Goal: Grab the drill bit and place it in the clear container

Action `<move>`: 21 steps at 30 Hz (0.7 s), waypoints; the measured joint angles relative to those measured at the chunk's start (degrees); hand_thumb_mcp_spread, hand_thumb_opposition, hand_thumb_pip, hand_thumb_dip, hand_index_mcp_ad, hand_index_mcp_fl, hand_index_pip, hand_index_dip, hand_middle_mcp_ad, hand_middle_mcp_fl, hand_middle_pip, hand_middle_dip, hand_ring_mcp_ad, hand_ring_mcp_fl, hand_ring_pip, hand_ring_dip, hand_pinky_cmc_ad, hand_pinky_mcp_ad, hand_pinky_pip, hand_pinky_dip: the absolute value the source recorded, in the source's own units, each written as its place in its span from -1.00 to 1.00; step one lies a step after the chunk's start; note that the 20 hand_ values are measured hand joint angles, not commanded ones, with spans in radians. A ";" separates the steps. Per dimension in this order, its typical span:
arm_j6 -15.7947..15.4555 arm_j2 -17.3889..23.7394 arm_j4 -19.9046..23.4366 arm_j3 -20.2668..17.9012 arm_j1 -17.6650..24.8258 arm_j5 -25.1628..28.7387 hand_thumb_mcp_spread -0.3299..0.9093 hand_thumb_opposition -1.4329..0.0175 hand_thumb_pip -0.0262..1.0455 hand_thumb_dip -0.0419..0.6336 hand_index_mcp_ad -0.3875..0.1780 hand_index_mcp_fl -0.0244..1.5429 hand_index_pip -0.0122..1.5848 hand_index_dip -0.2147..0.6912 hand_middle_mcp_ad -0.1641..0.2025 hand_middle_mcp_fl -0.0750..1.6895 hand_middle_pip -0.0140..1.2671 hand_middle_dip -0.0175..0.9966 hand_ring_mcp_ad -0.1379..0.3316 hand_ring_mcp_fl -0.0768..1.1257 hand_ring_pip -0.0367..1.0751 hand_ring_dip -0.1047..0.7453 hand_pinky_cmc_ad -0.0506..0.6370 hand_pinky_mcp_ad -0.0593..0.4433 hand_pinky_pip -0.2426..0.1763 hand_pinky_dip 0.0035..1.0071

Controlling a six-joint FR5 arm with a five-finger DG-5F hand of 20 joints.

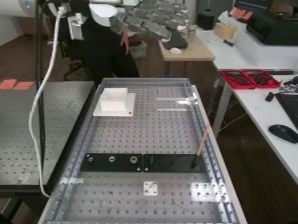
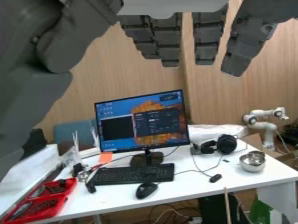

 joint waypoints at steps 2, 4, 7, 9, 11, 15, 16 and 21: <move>-0.05 -0.20 0.43 -0.35 0.10 0.57 -0.22 -0.15 -0.68 -0.86 0.92 -0.90 -0.86 -0.62 0.81 -0.87 -0.72 -0.92 0.67 -0.79 -0.72 -0.88 0.35 0.47 -0.20 -0.61; 0.03 -0.71 1.02 -0.86 0.21 1.33 -0.22 -0.15 -0.68 -0.86 0.92 -0.90 -0.86 -0.62 0.81 -0.87 -0.72 -0.92 0.65 -0.78 -0.72 -0.88 0.34 0.49 -0.21 -0.61; 0.33 -1.60 1.79 -1.45 0.27 1.92 -0.22 -0.15 -0.67 -0.86 0.92 -0.90 -0.86 -0.62 0.82 -0.87 -0.72 -0.92 0.64 -0.76 -0.72 -0.88 0.34 0.49 -0.25 -0.62; 0.41 -1.95 2.20 -1.76 0.31 2.37 -0.22 -0.15 -0.67 -0.86 0.92 -0.90 -0.86 -0.62 0.82 -0.87 -0.72 -0.92 0.64 -0.76 -0.72 -0.88 0.34 0.48 -0.26 -0.62; 0.41 -2.47 2.91 -2.21 0.35 3.19 -0.22 -0.15 -0.67 -0.86 0.92 -0.90 -0.86 -0.62 0.82 -0.87 -0.72 -0.92 0.64 -0.76 -0.72 -0.88 0.34 0.48 -0.27 -0.62; 1.17 -4.50 4.80 -3.34 0.30 4.46 -0.22 -0.15 -0.66 -0.85 0.92 -0.90 -0.86 -0.62 0.82 -0.87 -0.72 -0.92 0.65 -0.76 -0.72 -0.88 0.34 0.49 -0.28 -0.61; 1.58 -5.11 5.30 -3.61 0.26 4.80 -0.22 -0.15 -0.66 -0.85 0.92 -0.90 -0.86 -0.62 0.82 -0.87 -0.72 -0.92 0.65 -0.76 -0.72 -0.88 0.34 0.49 -0.28 -0.61; 2.78 -7.09 7.25 -4.57 0.24 7.55 -0.22 -0.15 -0.64 -0.86 0.92 -0.90 -0.86 -0.61 0.82 -0.87 -0.72 -0.92 0.66 -0.76 -0.72 -0.88 0.34 0.49 -0.28 -0.61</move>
